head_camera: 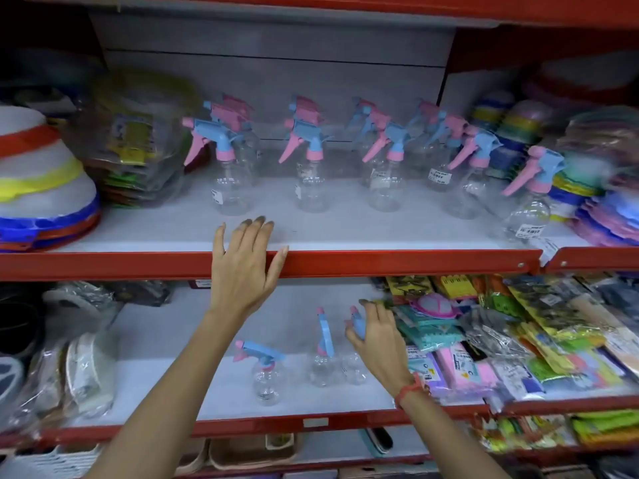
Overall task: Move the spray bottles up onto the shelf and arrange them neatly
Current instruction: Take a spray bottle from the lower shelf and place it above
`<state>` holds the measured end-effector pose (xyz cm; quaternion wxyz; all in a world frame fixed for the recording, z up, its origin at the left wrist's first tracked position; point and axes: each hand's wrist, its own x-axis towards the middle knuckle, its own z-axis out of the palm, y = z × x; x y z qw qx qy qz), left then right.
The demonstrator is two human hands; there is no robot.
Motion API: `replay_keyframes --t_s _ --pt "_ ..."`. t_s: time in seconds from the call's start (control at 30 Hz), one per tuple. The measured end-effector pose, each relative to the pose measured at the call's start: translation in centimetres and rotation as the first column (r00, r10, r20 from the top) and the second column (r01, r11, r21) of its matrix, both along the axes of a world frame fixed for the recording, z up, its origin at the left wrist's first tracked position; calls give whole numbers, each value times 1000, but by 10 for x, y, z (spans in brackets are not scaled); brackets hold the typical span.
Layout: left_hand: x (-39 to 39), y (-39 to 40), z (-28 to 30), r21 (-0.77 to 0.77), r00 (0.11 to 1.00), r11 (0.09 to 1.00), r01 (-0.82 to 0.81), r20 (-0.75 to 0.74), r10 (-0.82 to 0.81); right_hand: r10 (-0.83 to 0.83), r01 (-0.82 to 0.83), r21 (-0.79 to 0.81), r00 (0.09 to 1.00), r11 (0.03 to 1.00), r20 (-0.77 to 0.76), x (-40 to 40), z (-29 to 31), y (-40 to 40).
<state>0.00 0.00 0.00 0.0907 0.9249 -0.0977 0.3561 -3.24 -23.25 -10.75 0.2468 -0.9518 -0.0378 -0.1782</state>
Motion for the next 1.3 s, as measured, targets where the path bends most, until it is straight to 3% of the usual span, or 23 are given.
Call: replay_keyframes --t_s 0.13,0.23,0.47,0.73,0.83,0.97,1.17,1.3 --pt "6 0 -4 10 999 1000 -16 49 16 -29 63 109 957 992 -287 4 -10 3" --pt "10 -1 -7 1 997 1000 -14 75 14 -98 136 101 945 986 -313 9 -18 6" --pt "15 2 -9 23 991 1000 -15 134 11 -115 142 140 976 980 -185 -5 -3 -2" --pt "14 0 -9 10 988 1000 -13 155 11 -65 57 239 997 969 28 -49 79 -30" --pt "12 0 -9 -4 987 1000 -9 158 10 -42 -12 349 989 937 145 -61 117 -36" --pt "10 -1 -7 -4 990 1000 -5 142 6 -37 -114 492 958 863 286 -66 162 -45" --pt "9 0 -6 -10 995 1000 10 101 -9 -93 -244 519 837 819 540 -48 226 -57" --pt "8 0 -5 -25 996 1000 17 87 -14 -131 -253 503 783 826 609 -11 247 -61"
